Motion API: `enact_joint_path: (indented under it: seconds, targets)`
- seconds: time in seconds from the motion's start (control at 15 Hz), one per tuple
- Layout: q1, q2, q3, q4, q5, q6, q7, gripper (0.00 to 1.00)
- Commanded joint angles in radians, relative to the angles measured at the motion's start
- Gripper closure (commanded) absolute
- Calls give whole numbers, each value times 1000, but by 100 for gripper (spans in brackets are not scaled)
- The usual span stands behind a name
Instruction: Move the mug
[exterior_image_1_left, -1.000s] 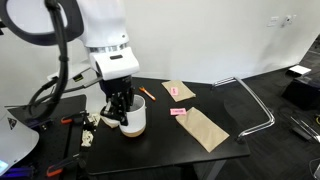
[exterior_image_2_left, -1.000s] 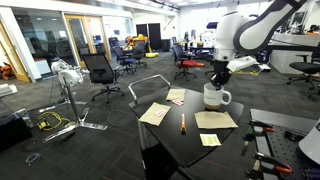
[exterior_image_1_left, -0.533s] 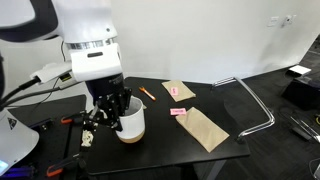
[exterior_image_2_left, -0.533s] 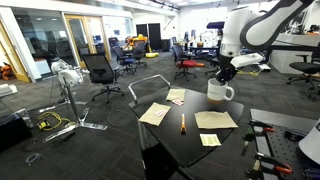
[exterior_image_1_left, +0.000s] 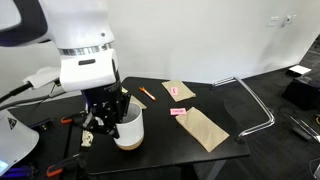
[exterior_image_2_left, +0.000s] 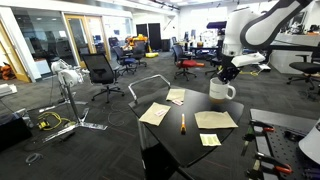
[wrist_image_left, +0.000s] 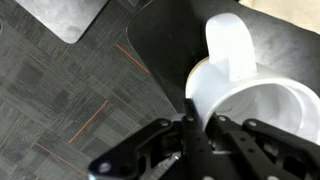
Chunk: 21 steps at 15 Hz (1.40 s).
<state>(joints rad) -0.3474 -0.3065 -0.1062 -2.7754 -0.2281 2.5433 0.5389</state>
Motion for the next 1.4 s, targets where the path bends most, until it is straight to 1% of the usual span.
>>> enact_joint_path:
  seconds: [0.0,0.4,0.87,0.93,1.0,1.07,1.13,1.27,1.33]
  targets:
    - [-11,-9,4,0,21,-10,-2,97]
    - [-2,17,-4,-2,42,-9,-19,97]
    - [2,41,-6,-3,39,-8,-16,97]
    - [2,39,-4,-3,37,-11,-14,65]
    - [2,38,-3,-3,36,-11,-12,63]
    - [2,35,-1,-3,33,-13,-10,57]
    - [2,32,0,-2,31,-14,-8,49]
    - [2,24,4,-1,26,-19,-4,35]
    - [2,20,6,0,24,-22,-2,27]
